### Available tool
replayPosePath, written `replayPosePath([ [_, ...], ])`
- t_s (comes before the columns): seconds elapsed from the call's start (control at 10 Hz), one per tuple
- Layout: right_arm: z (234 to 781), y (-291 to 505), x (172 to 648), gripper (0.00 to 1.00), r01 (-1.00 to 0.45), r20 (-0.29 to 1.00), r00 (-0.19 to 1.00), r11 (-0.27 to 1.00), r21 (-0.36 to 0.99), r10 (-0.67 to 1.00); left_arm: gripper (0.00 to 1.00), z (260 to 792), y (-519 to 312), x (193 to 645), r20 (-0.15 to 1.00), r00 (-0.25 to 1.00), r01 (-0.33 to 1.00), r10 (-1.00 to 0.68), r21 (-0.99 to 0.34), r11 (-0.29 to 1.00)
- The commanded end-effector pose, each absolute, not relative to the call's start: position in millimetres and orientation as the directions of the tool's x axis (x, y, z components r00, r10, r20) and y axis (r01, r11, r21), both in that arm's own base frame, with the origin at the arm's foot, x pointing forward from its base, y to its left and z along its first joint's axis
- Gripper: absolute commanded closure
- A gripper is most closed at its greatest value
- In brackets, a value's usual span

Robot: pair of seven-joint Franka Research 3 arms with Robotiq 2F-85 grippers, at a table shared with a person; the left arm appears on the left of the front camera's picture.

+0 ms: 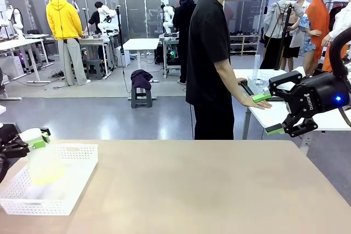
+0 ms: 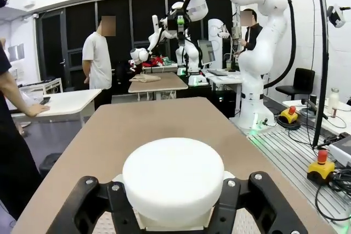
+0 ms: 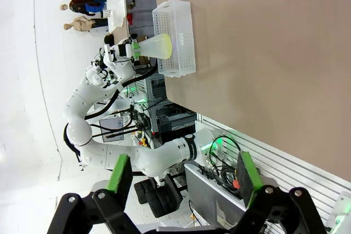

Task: Prepare the solutions needed for the experiment.
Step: When the human places the Big flask in the center of the table, pick up the Big flask and place it in the left Organizing basket.

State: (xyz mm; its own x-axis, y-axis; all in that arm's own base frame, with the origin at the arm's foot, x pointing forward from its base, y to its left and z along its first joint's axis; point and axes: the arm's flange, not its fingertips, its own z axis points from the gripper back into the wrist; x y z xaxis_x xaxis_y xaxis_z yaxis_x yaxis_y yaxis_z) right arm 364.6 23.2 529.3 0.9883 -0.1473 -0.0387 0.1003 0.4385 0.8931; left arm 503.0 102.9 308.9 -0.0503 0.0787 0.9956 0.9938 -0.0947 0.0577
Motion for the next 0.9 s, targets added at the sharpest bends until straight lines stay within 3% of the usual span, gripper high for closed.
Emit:
replayPosePath([
  [0.0, 530, 24, 364, 0.04, 0.093, -0.033, 0.989, 0.427, 0.899, -0.146, 0.88, 302, 100, 516, 0.997, -0.066, 0.994, 0.040, 0.069, -0.079],
  [0.8, 530, 24, 364, 0.04, 0.093, -0.033, 0.989, 0.427, 0.899, -0.146, 0.88, 265, 97, 529, 1.000, -0.030, 0.995, 0.004, 0.031, -0.099],
])
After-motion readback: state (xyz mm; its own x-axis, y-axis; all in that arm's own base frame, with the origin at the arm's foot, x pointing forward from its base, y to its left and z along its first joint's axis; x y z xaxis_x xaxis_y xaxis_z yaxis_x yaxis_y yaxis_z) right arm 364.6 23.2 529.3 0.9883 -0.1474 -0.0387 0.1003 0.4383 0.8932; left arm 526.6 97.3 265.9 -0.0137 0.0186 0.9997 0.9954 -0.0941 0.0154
